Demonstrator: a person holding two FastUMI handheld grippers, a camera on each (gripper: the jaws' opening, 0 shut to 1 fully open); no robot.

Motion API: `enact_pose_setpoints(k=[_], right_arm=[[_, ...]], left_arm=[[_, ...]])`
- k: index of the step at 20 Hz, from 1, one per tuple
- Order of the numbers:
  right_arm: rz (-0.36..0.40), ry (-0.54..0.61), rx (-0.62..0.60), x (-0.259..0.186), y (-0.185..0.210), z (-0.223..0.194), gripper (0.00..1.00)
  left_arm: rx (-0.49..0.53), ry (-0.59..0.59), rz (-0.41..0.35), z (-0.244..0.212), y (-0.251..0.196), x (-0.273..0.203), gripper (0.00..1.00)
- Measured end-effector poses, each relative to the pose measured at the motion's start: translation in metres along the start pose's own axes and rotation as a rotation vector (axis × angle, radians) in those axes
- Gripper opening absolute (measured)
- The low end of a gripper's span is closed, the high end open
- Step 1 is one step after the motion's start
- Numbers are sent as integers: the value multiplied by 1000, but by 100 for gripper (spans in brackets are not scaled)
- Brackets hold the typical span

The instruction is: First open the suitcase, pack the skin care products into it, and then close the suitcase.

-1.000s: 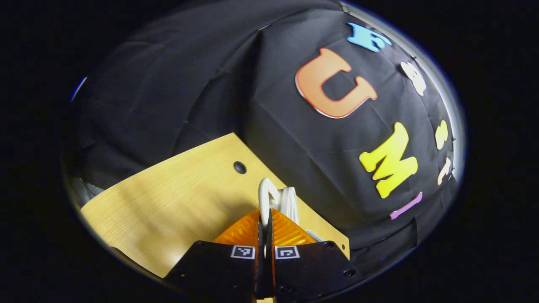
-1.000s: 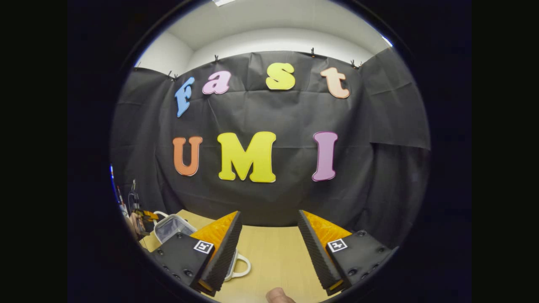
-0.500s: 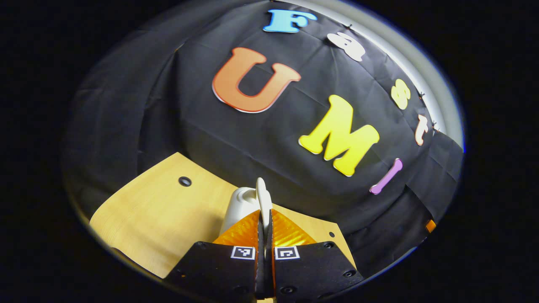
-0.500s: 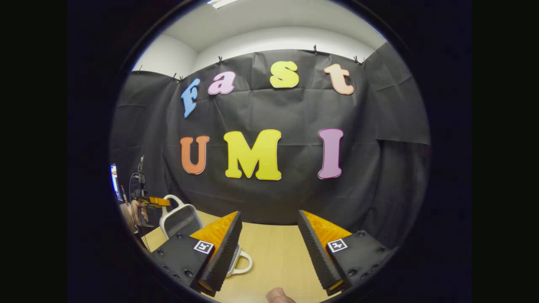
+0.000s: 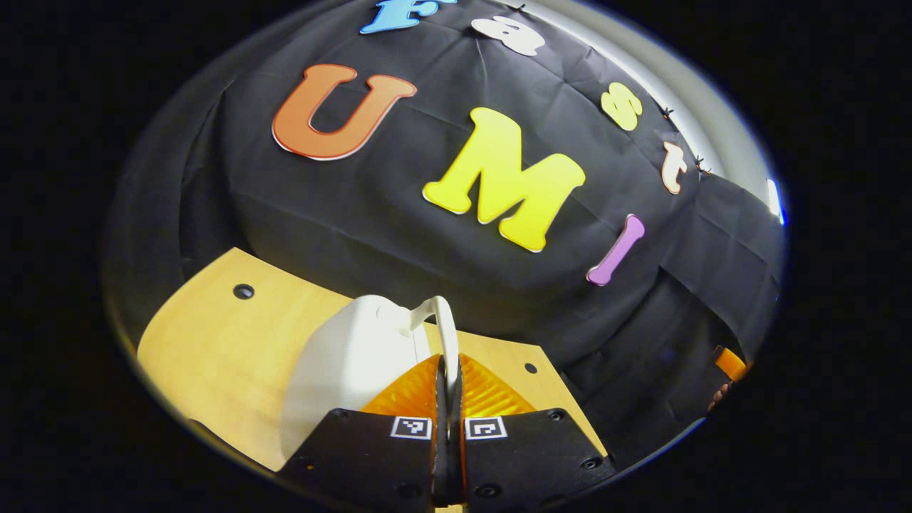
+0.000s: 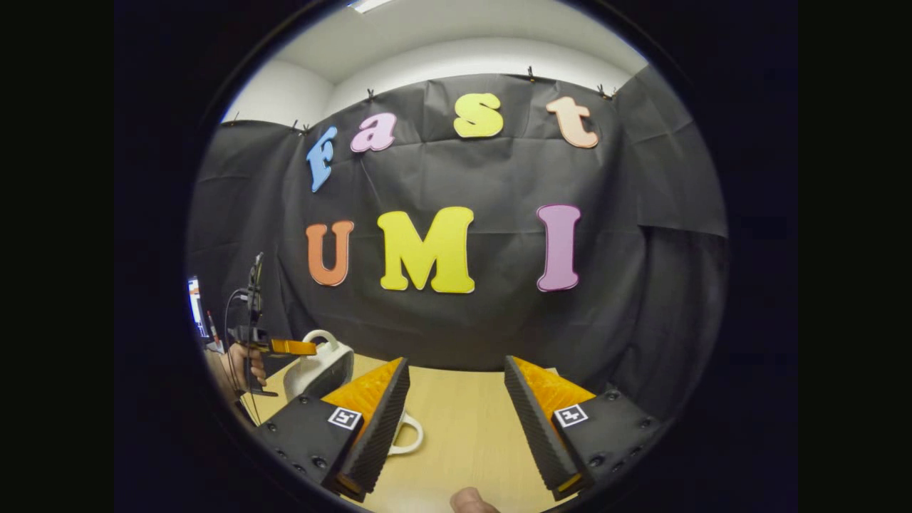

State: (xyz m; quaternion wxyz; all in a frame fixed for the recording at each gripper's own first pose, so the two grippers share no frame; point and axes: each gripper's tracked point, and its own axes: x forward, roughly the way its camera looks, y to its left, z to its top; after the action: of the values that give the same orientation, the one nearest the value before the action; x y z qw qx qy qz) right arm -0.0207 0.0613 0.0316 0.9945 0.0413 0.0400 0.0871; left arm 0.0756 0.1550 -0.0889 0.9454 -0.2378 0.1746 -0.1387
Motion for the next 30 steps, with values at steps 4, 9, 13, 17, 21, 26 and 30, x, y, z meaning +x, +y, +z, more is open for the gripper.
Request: enact_pose_setpoints(k=[4,9,13,17,21,26,30], right_arm=[[-14,25,-5,2,-13,-7,79],[-32,36,-16,2,-28,-12,79],[-52,47,-19,2,-42,-18,79],[-89,54,6,0,-59,-22,79],[-108,65,23,-2,-68,-26,79],[-137,46,22,-1,-73,-21,79],[-141,11,34,0,-63,-9,79]], left_arm=[[72,93,-46,-40,-34,33,3],[128,203,-51,-99,-56,71,4],[177,295,-41,-145,-62,93,3],[276,375,-5,-184,-58,108,3],[352,449,62,-213,-52,120,4],[375,486,64,-226,-60,126,17],[305,530,37,-227,-71,113,44]])
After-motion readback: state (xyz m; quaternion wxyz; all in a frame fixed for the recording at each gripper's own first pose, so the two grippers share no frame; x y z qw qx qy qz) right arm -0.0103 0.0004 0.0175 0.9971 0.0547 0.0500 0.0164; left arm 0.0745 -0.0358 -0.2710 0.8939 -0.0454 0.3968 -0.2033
